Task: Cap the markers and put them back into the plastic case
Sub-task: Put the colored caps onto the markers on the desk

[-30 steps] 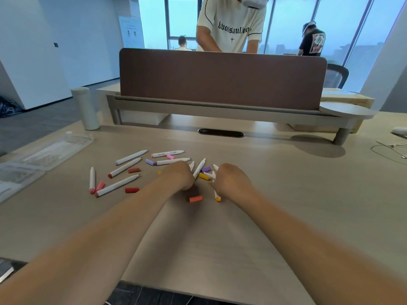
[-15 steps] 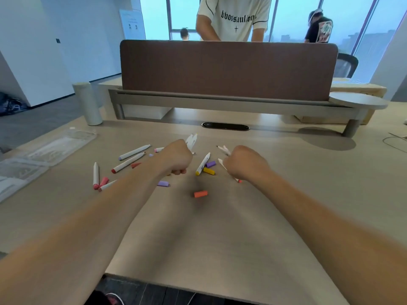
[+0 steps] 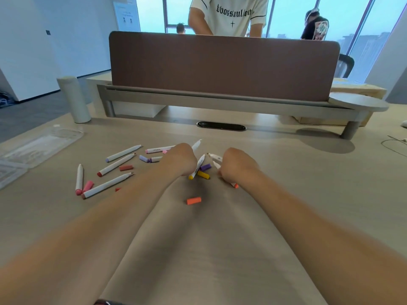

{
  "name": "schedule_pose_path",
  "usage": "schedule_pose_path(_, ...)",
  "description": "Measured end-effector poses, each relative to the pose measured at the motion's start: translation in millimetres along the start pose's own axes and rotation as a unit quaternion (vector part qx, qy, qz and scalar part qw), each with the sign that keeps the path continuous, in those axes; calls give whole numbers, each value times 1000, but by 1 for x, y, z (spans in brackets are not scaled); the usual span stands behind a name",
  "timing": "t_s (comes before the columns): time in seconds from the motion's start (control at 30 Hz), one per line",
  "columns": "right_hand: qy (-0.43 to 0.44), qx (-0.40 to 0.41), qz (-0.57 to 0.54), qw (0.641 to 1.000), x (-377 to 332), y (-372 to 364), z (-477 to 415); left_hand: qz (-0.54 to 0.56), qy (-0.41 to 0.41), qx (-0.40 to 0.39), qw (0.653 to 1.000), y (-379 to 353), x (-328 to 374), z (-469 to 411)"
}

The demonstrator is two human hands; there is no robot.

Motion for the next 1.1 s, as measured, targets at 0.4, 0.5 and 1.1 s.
schedule_pose_path(0.4,-33,-30,-39,998,12,-6,-3,-146,-12,-36,989,-18,6,-2)
schedule_pose_path(0.5,-41,-33,-99,994,19,-3,-2,-109,0,-38,993,-18,3,-3)
schedule_pose_path(1.1,50,-78,-229,969,-90,5,12,229,57,103,966,80,-111,26)
Point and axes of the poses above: each hand's wrist, its own z-axis away from the middle knuckle, its own y-axis out of the back of the hand, x = y × z, the point moved 7 cm from there along -z, towards the middle knuckle, and after that the axes turned 14 degrees about z, right-handed, at the moved point
